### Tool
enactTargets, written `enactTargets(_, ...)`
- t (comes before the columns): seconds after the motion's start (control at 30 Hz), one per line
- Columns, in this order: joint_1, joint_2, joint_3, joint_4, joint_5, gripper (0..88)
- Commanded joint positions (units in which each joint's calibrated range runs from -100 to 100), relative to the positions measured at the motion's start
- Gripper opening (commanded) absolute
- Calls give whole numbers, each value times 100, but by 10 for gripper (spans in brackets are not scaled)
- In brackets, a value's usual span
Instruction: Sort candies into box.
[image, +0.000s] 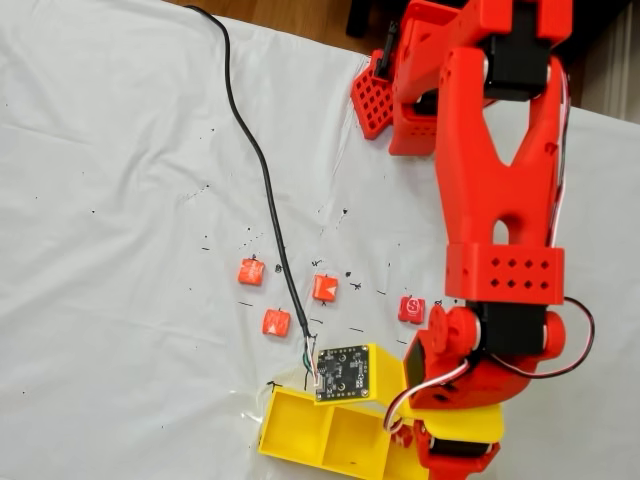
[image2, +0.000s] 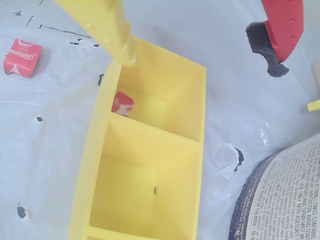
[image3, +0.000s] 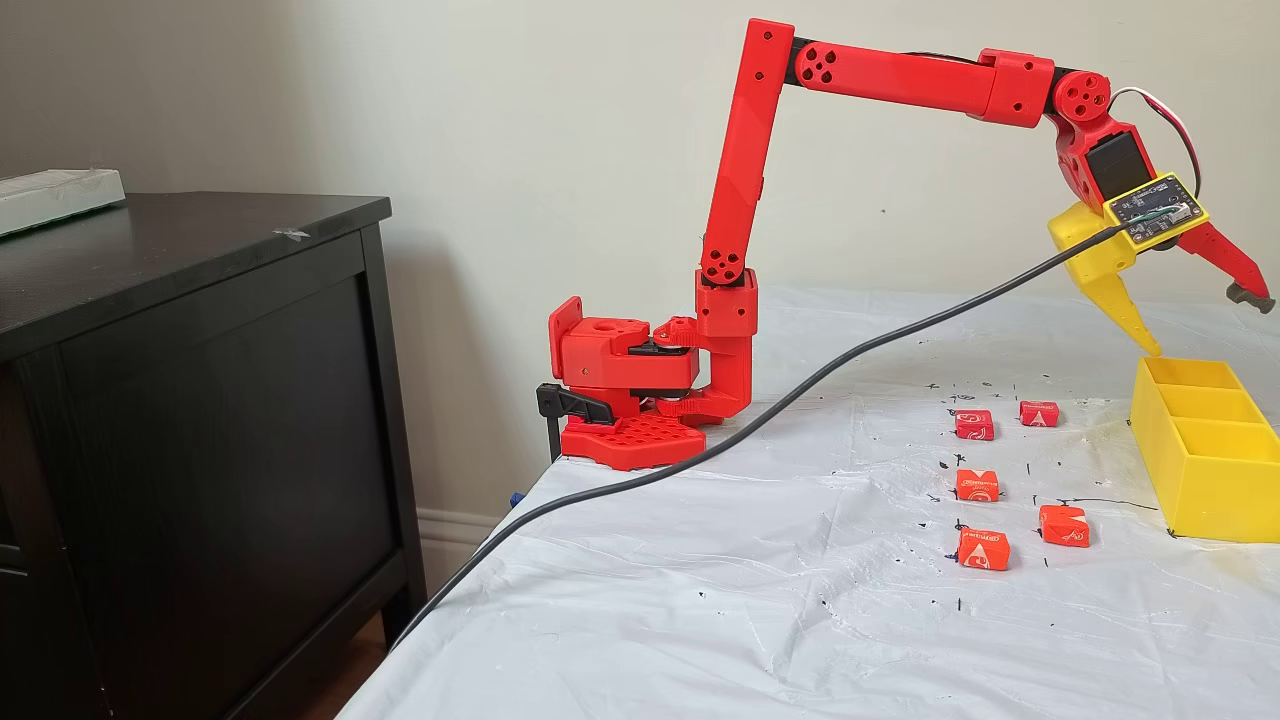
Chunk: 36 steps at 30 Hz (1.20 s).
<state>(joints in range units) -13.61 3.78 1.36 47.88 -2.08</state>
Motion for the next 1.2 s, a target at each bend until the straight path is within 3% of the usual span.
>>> enactTargets(0.0, -142, -428, -604, 144, 29, 341)
enactTargets(0.1, -170, -691, -395, 226, 15, 323)
enactTargets(0.2, -260, -1090, 5, 292, 98, 251)
enactTargets(0.27, -324, -1395, 269, 423, 93, 179)
enactTargets(0.37, -396, -1718, 479, 734, 5, 2)
enactTargets(0.63, -641, -1955, 1316, 979, -54, 4)
enactTargets(0.8, -749, -1735, 1671, 685, 0, 187)
enactTargets(0.9, -786, -1607, 1799, 513, 29, 247)
enactTargets(1.17, -776, -1234, 1881, 382, 78, 267)
